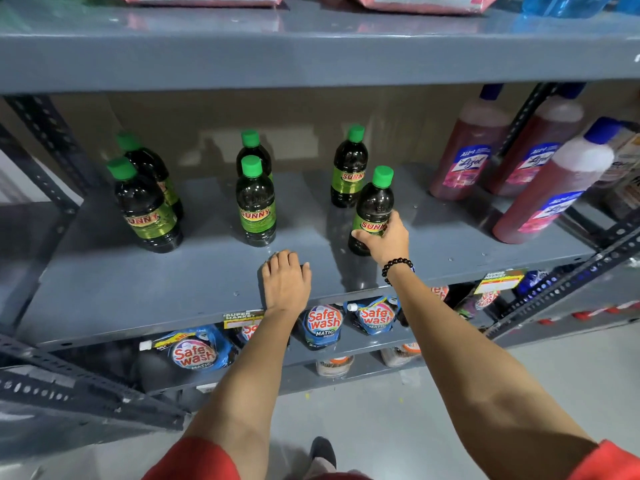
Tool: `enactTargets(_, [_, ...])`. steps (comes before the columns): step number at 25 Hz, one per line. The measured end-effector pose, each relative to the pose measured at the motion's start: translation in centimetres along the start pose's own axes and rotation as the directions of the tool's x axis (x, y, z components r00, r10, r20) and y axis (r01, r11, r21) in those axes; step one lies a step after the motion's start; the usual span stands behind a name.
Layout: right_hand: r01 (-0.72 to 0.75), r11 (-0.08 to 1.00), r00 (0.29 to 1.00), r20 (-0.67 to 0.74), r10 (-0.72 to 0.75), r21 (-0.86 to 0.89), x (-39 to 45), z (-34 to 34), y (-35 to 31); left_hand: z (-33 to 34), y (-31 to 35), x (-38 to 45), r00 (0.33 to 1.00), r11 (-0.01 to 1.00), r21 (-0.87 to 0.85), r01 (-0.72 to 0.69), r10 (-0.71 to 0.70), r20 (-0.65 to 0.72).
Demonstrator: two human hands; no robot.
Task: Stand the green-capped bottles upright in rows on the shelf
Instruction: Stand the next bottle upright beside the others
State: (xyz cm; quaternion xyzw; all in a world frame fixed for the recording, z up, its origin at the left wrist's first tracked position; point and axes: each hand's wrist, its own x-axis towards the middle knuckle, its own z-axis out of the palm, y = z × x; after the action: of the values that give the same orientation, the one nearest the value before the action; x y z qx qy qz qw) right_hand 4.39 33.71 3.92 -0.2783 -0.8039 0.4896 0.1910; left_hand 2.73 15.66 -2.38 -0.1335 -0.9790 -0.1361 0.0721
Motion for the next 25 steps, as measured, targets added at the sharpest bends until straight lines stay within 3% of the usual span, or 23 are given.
enactTargets(16, [-0.002,1.0,0.999,-0.039,0.002,0.003,-4.0,-1.8,1.3,0.1,-0.5,-0.3,0.999,0.999,-0.005,-0.038,0.039,0.024])
enactTargets(22, [0.082,0.997,0.996,-0.038,-0.082,-0.003,-4.2,-1.2,1.6,0.2,-0.6,-0.2,0.999,0.999,-0.023,-0.032,0.032,-0.003])
enactTargets(25, [0.011,0.997,0.985,-0.171,-0.025,-0.079,-5.9,-0.9,2.9,0.0,-0.9,-0.4,0.999,0.998,-0.056,-0.032,0.031,-0.017])
